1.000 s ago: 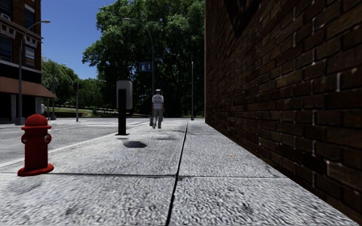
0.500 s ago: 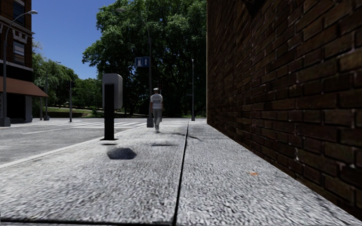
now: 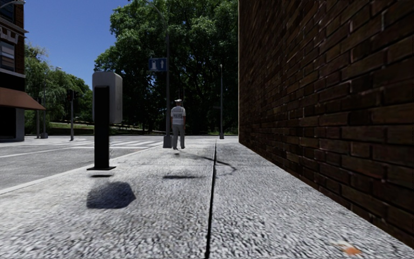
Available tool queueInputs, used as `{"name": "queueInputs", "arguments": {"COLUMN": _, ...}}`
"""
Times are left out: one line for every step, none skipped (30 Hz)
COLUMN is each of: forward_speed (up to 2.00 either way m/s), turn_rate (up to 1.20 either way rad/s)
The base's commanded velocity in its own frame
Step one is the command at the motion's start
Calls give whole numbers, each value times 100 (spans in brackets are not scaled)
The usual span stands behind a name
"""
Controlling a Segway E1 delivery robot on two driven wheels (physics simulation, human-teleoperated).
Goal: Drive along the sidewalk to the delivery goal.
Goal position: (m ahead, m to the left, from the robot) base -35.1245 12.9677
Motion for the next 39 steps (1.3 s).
{"name": "queueInputs", "arguments": {"forward_speed": 200, "turn_rate": 0}}
{"name": "queueInputs", "arguments": {"forward_speed": 200, "turn_rate": 0}}
{"name": "queueInputs", "arguments": {"forward_speed": 200, "turn_rate": 0}}
{"name": "queueInputs", "arguments": {"forward_speed": 200, "turn_rate": 0}}
{"name": "queueInputs", "arguments": {"forward_speed": 200, "turn_rate": 0}}
{"name": "queueInputs", "arguments": {"forward_speed": 200, "turn_rate": 0}}
{"name": "queueInputs", "arguments": {"forward_speed": 200, "turn_rate": 0}}
{"name": "queueInputs", "arguments": {"forward_speed": 200, "turn_rate": 0}}
{"name": "queueInputs", "arguments": {"forward_speed": 200, "turn_rate": 0}}
{"name": "queueInputs", "arguments": {"forward_speed": 200, "turn_rate": 0}}
{"name": "queueInputs", "arguments": {"forward_speed": 200, "turn_rate": 0}}
{"name": "queueInputs", "arguments": {"forward_speed": 200, "turn_rate": 0}}
{"name": "queueInputs", "arguments": {"forward_speed": 200, "turn_rate": 0}}
{"name": "queueInputs", "arguments": {"forward_speed": 200, "turn_rate": 0}}
{"name": "queueInputs", "arguments": {"forward_speed": 200, "turn_rate": 0}}
{"name": "queueInputs", "arguments": {"forward_speed": 200, "turn_rate": 0}}
{"name": "queueInputs", "arguments": {"forward_speed": 200, "turn_rate": 0}}
{"name": "queueInputs", "arguments": {"forward_speed": 200, "turn_rate": 0}}
{"name": "queueInputs", "arguments": {"forward_speed": 200, "turn_rate": 0}}
{"name": "queueInputs", "arguments": {"forward_speed": 200, "turn_rate": 0}}
{"name": "queueInputs", "arguments": {"forward_speed": 200, "turn_rate": 0}}
{"name": "queueInputs", "arguments": {"forward_speed": 200, "turn_rate": 0}}
{"name": "queueInputs", "arguments": {"forward_speed": 200, "turn_rate": 0}}
{"name": "queueInputs", "arguments": {"forward_speed": 200, "turn_rate": 0}}
{"name": "queueInputs", "arguments": {"forward_speed": 200, "turn_rate": 0}}
{"name": "queueInputs", "arguments": {"forward_speed": 200, "turn_rate": 0}}
{"name": "queueInputs", "arguments": {"forward_speed": 200, "turn_rate": 0}}
{"name": "queueInputs", "arguments": {"forward_speed": 200, "turn_rate": 0}}
{"name": "queueInputs", "arguments": {"forward_speed": 200, "turn_rate": 0}}
{"name": "queueInputs", "arguments": {"forward_speed": 200, "turn_rate": 0}}
{"name": "queueInputs", "arguments": {"forward_speed": 200, "turn_rate": 0}}
{"name": "queueInputs", "arguments": {"forward_speed": 200, "turn_rate": 0}}
{"name": "queueInputs", "arguments": {"forward_speed": 200, "turn_rate": 0}}
{"name": "queueInputs", "arguments": {"forward_speed": 200, "turn_rate": 0}}
{"name": "queueInputs", "arguments": {"forward_speed": 200, "turn_rate": 0}}
{"name": "queueInputs", "arguments": {"forward_speed": 200, "turn_rate": 0}}
{"name": "queueInputs", "arguments": {"forward_speed": 200, "turn_rate": 0}}
{"name": "queueInputs", "arguments": {"forward_speed": 200, "turn_rate": 0}}
{"name": "queueInputs", "arguments": {"forward_speed": 200, "turn_rate": 0}}
